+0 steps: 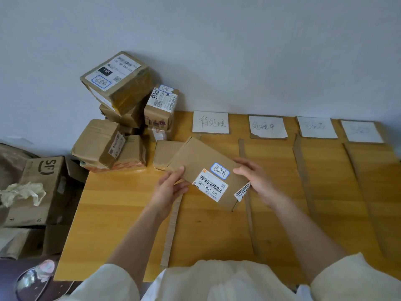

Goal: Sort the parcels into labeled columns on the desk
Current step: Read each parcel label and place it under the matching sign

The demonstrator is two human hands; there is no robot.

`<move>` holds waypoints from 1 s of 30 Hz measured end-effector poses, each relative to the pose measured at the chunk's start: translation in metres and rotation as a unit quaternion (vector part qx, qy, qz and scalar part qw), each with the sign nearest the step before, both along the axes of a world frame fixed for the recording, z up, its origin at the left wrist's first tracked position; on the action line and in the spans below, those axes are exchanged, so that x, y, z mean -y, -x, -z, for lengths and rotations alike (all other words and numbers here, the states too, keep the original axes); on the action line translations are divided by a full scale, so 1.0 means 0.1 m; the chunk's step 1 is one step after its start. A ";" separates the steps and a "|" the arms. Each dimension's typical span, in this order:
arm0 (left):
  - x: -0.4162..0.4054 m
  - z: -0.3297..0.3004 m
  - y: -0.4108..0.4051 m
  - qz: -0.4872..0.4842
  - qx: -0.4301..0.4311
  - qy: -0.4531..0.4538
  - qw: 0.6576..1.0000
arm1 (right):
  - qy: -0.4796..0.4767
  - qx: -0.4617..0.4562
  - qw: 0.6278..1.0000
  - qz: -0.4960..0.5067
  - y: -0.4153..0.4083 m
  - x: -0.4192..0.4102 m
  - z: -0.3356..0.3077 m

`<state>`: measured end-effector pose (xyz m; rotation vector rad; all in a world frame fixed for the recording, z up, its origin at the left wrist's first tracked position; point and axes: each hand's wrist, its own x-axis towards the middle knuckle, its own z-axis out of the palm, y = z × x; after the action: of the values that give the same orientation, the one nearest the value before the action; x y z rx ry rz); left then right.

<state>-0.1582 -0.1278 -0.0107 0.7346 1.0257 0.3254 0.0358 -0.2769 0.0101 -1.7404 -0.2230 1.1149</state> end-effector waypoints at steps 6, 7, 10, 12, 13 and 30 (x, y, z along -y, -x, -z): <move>0.18 0.00 -0.26 -0.037 0.018 0.035 0.999 | -0.054 -0.163 0.972 0.158 -0.02 0.18 0.12; 0.22 -0.01 -0.30 -0.048 0.025 0.046 0.998 | -0.062 -0.191 0.966 0.166 0.00 0.22 0.15; 0.32 -0.02 -0.41 -0.070 0.031 0.070 0.995 | -0.088 -0.238 0.949 0.189 0.04 0.29 0.22; 0.40 -0.04 -0.47 -0.065 0.030 0.076 0.995 | -0.095 -0.243 0.943 0.207 0.06 0.30 0.24; 0.43 -0.04 -0.50 -0.061 0.030 0.076 0.995 | -0.094 -0.241 0.942 0.214 0.05 0.32 0.24; 1.04 -0.01 -1.11 0.060 -0.007 0.038 0.997 | -0.134 -0.251 0.905 0.316 -0.30 0.71 0.24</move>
<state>-0.0472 -0.2314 -0.0102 0.7285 0.9974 0.1764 0.0656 -0.3475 -0.0142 -1.0993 0.4623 0.9433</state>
